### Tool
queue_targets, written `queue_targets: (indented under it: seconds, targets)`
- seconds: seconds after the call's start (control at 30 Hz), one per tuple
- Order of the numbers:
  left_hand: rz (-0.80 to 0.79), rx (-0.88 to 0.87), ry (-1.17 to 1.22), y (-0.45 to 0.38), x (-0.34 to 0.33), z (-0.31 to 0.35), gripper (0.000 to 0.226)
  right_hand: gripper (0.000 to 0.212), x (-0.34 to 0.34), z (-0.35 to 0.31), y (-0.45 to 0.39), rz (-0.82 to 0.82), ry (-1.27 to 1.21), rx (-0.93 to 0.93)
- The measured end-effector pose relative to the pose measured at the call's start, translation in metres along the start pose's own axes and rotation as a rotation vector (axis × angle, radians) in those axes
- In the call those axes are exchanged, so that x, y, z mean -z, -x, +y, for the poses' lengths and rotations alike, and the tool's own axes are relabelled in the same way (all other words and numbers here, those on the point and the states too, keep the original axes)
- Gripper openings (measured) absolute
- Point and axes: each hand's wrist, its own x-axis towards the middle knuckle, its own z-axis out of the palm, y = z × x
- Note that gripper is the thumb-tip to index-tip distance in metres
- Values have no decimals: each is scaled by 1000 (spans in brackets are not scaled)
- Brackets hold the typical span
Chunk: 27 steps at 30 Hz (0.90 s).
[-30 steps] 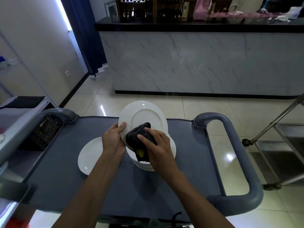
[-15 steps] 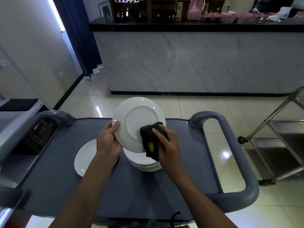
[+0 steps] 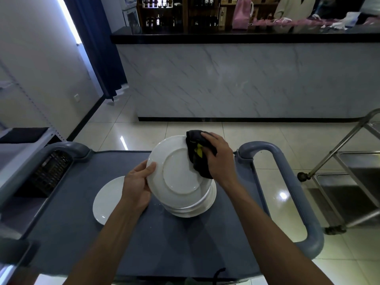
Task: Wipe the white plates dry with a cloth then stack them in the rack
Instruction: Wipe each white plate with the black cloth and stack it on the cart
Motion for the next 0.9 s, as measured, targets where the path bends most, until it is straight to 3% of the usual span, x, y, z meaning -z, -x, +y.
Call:
queue_targets:
  seconds: [0.43,0.63,0.8,0.9]
  targets:
    - [-148,-91,-115,0,-9,-4,35,43,-24,-41,5,-128,131,266]
    - [-93,-95,-43,2,-3,2,30,42,-21,-33,-9,-49,56,92]
    - [-26,-101,62,5,6,7,31,38,-9,-18,-11,28,-206,-158]
    - [35,-105,103,4,7,9,30,39,-8,-13,-4,26,-257,-204]
